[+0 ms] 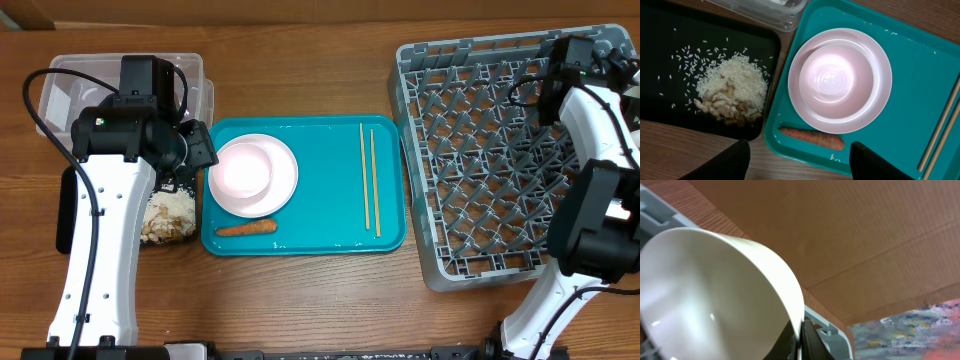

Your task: Sort waste into correct bins and load items into the dishwasher

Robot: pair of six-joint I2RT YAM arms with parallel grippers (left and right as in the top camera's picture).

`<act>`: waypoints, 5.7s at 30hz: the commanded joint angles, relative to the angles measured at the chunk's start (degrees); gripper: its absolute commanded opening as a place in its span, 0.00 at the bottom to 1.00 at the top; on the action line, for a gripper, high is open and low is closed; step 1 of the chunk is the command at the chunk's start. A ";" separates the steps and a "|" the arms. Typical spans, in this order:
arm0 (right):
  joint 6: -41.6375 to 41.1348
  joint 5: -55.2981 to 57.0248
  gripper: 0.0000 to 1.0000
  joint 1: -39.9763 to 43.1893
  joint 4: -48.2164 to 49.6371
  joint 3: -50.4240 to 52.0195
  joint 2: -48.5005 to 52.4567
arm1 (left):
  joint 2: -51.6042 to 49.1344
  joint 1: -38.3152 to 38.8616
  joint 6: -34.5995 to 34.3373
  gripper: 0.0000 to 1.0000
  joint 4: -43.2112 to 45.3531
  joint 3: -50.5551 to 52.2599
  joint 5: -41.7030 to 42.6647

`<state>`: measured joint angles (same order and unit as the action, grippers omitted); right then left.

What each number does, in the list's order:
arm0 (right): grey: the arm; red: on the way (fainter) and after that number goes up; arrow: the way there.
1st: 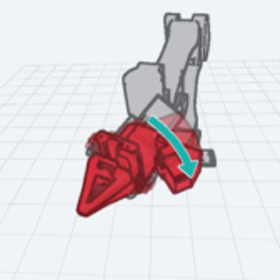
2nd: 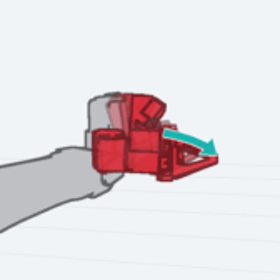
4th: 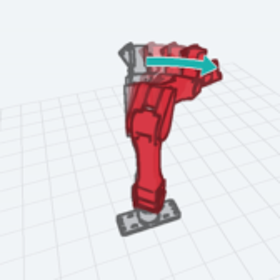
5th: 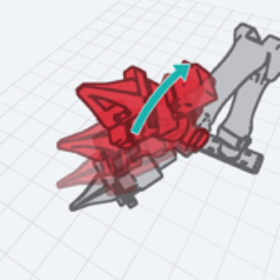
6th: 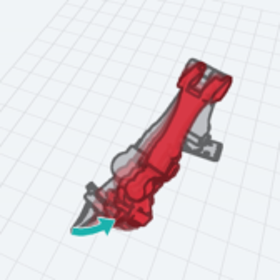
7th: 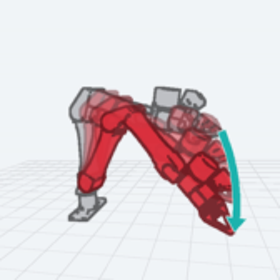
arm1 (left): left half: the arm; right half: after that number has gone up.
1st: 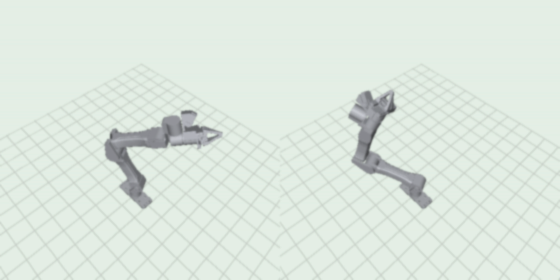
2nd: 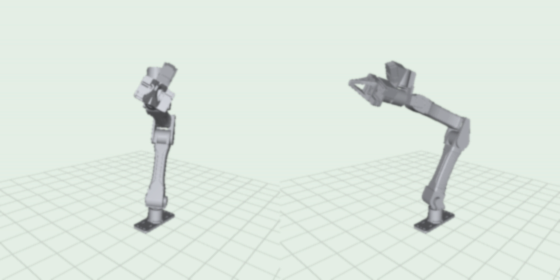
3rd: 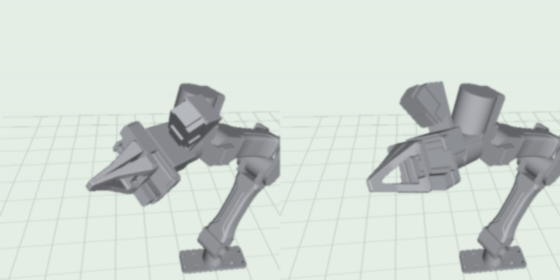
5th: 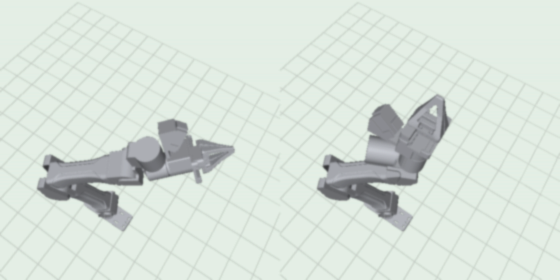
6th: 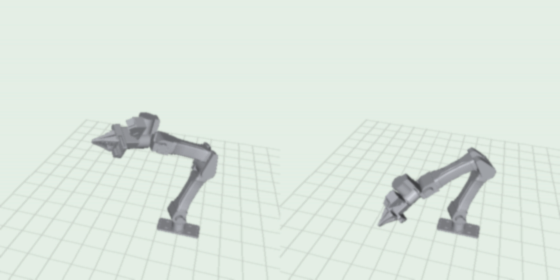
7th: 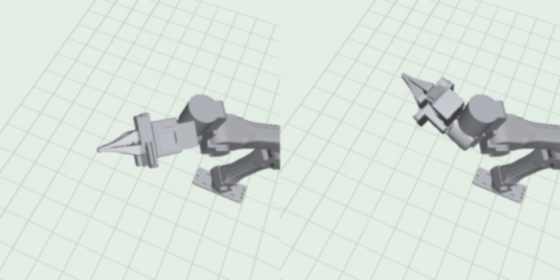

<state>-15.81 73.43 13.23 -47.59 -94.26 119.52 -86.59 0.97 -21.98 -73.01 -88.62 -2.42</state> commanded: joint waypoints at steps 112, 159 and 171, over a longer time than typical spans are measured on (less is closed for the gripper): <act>2.29 4.11 0.04 -10.49 -3.91 -8.13 -4.15 | -0.28 -13.70 -7.82 0.83 -5.60 -0.46 -0.72; -6.88 -7.80 0.10 -24.87 -14.21 -2.05 4.26 | -0.28 -13.70 -7.39 0.86 -4.31 -0.48 -0.72; -15.78 -23.26 0.48 -28.57 -26.27 -2.25 -0.59 | -0.28 -13.70 -7.15 0.87 -4.68 -0.46 -0.72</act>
<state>-29.26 57.39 -15.92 -73.73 -96.53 123.09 -86.59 -12.58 -28.82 -77.43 -88.62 -3.42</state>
